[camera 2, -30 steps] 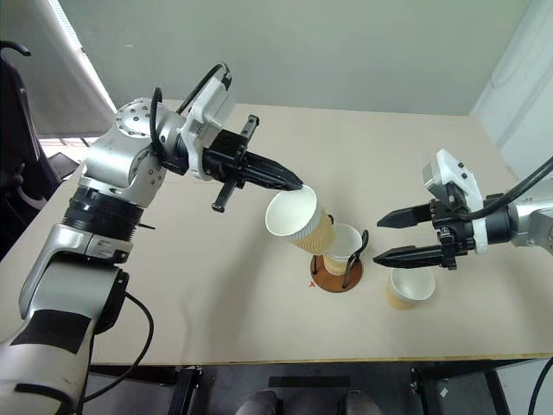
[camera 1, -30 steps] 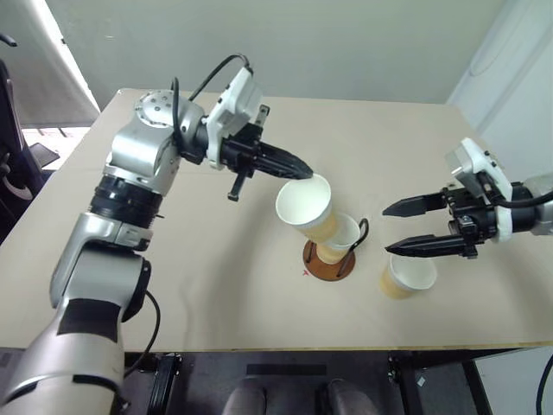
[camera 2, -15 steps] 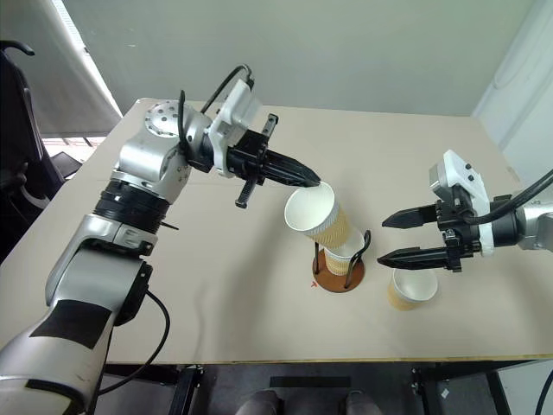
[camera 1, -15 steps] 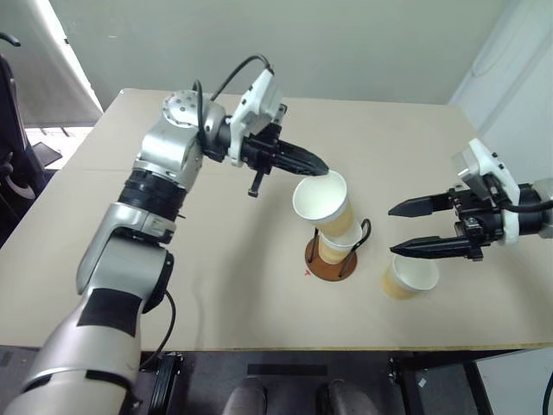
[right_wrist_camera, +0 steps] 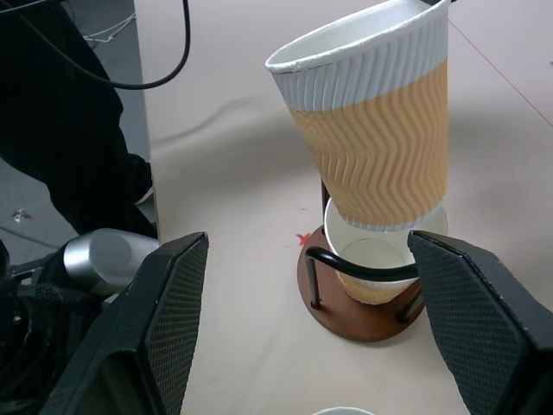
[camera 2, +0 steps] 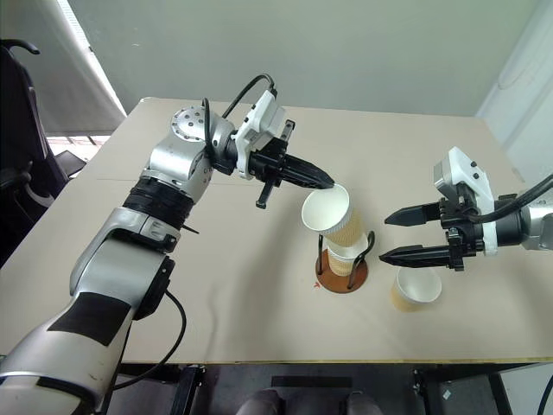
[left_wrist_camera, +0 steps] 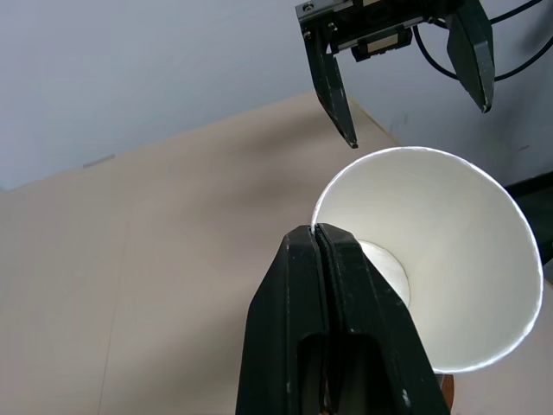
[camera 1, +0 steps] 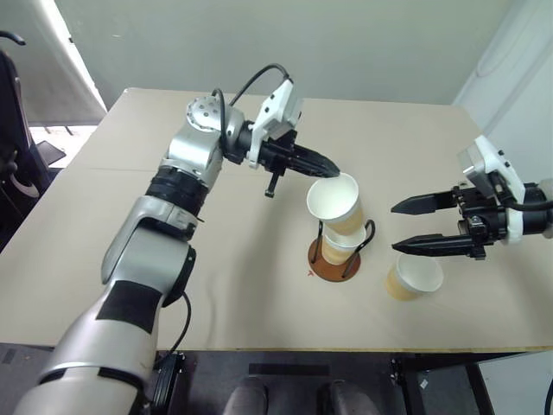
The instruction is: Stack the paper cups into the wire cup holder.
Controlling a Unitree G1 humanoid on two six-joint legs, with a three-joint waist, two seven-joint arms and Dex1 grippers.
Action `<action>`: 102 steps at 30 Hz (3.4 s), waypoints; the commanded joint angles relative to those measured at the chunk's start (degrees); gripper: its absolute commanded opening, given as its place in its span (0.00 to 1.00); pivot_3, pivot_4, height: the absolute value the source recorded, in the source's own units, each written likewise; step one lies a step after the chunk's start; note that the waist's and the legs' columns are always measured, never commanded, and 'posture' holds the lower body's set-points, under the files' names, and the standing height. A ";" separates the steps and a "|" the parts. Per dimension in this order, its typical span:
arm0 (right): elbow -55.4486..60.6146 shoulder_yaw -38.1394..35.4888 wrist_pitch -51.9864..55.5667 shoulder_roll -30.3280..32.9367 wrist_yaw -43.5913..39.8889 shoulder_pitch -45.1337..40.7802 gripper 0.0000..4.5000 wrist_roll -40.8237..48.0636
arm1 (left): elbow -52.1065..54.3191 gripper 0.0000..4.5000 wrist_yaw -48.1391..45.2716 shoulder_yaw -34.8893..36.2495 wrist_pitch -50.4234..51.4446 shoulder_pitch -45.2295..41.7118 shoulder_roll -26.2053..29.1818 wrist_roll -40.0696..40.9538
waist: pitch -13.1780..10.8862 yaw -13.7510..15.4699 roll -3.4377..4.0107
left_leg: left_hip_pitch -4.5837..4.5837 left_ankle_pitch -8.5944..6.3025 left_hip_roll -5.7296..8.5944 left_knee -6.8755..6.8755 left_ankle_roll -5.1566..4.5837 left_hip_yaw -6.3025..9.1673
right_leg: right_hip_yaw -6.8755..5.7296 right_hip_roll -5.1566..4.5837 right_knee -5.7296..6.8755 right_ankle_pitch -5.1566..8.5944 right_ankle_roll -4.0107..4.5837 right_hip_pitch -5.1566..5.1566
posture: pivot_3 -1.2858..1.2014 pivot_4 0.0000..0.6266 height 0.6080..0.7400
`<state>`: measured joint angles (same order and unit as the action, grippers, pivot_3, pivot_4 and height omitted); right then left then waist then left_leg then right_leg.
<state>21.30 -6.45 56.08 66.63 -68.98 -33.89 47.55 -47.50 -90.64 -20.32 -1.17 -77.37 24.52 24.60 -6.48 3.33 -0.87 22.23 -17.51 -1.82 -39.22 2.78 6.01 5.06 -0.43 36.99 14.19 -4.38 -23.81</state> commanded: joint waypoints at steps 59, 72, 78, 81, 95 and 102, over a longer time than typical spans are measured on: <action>1.67 -4.86 -3.36 6.63 -1.72 11.57 0.83 -3.45 | 13.82 0.99 -1.86 0.74 14.29 0.07 9.72 10.02 | 0.05 0.70 0.18 | 0.51 -0.27 0.10 -0.87 -0.47 -0.15 | 0.09 -0.09 0.03 -0.05 -0.40 -0.10 | 0.52 0.24 1.00; 2.93 -7.32 -10.82 7.26 -2.44 24.56 0.83 -9.98 | 21.41 0.99 -1.04 12.89 21.66 7.03 11.03 12.93 | 0.05 0.45 0.18 | 0.24 -0.26 0.14 -0.88 -0.47 -0.19 | 0.08 -0.34 0.06 -0.05 -0.41 0.11 | 0.52 0.24 1.00; 3.43 -5.88 -14.69 5.65 -0.54 28.25 0.83 -13.68 | 23.91 0.99 0.80 15.72 23.05 8.84 9.05 11.87 | 0.05 0.43 0.18 | 0.22 -0.26 0.14 -0.91 -0.47 -0.18 | 0.08 -0.35 0.05 -0.06 -0.42 0.13 | 0.52 0.24 1.00; 3.03 -3.90 -16.76 4.56 0.54 28.84 0.83 -15.95 | 24.18 0.99 1.20 16.57 23.27 9.07 8.32 11.28 | 0.05 0.35 0.18 | 0.19 -0.27 0.14 -0.90 -0.47 -0.18 | 0.07 -0.36 0.06 -0.06 -0.42 0.15 | 0.52 0.24 1.00; -2.09 5.38 -21.87 -1.36 2.30 25.39 0.69 -23.54 | 24.86 1.00 1.94 18.68 23.02 10.54 7.24 9.39 | 0.05 0.14 0.18 | 0.13 -0.27 0.14 -0.91 -0.47 -0.17 | 0.06 -0.41 0.05 -0.07 -0.43 0.21 | 0.52 0.24 1.00; -4.00 6.88 -22.60 -2.69 1.76 23.34 0.15 -24.77 | 25.24 1.00 -0.01 17.37 23.55 11.66 9.31 6.84 | 0.05 0.04 0.18 | 0.12 -0.27 0.14 -0.89 -0.47 -0.17 | 0.07 -0.42 0.04 -0.07 -0.43 0.20 | 0.52 0.24 1.00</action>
<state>17.17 0.83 34.13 63.92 -66.77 -9.81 23.26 -24.65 -89.61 -3.28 22.41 -65.66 32.96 31.94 -6.44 3.37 -0.69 22.35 -17.78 -1.68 -40.10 2.31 5.85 5.12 -0.84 37.03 14.12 -4.80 -23.61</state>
